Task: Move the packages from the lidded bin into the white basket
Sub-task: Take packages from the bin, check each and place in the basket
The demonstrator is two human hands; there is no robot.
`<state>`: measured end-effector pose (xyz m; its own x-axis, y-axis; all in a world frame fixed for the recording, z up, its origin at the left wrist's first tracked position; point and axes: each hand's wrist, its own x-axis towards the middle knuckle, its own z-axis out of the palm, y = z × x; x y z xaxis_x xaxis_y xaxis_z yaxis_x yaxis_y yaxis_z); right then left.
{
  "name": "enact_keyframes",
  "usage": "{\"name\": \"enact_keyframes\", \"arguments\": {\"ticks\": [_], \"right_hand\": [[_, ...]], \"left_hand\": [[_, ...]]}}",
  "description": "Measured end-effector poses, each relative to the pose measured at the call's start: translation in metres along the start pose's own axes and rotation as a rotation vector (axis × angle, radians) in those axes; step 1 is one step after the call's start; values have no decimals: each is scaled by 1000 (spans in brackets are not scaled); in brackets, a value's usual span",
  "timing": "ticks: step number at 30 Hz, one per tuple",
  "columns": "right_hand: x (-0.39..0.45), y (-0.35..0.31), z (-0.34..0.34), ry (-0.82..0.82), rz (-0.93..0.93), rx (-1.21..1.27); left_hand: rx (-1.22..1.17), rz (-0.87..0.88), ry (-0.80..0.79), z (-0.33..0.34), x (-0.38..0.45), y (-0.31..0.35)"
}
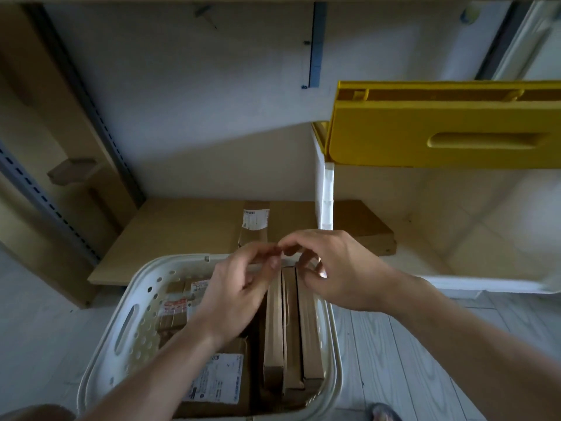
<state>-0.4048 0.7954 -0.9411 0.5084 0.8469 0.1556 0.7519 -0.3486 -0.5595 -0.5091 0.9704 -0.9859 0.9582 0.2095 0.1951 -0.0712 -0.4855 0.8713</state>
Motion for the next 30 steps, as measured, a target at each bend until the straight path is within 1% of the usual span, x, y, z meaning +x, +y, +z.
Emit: {"name": "enact_keyframes", "arguments": {"ticks": [3,5,8,11,17,19,22,27,28,30], "right_hand": [[-8,6,-12,154,-14,48],[-15,14,-19,209,8,46],[-31,30,-28,208,54,17],[-52,47,-38,200,109,-9],[-86,87,-63,299,255,23],[-92,99,-70,329,294,19],[-95,116,-78,363,327,0],[-84,142,-77,379,367,-20],[-79,148,-76,378,391,-13],[-69,161,-75,369,481,27]], "left_hand": [[-59,87,61,7,11,14],[-72,136,85,11,16,20],[-99,192,99,22,17,30],[-122,215,57,38,15,40],[-225,157,-118,81,21,65],[-251,137,-133,96,28,73],[-276,111,-100,119,43,78],[-232,45,-33,147,63,71],[-238,17,-11,151,70,70],[-305,-115,60,161,87,70]]}}
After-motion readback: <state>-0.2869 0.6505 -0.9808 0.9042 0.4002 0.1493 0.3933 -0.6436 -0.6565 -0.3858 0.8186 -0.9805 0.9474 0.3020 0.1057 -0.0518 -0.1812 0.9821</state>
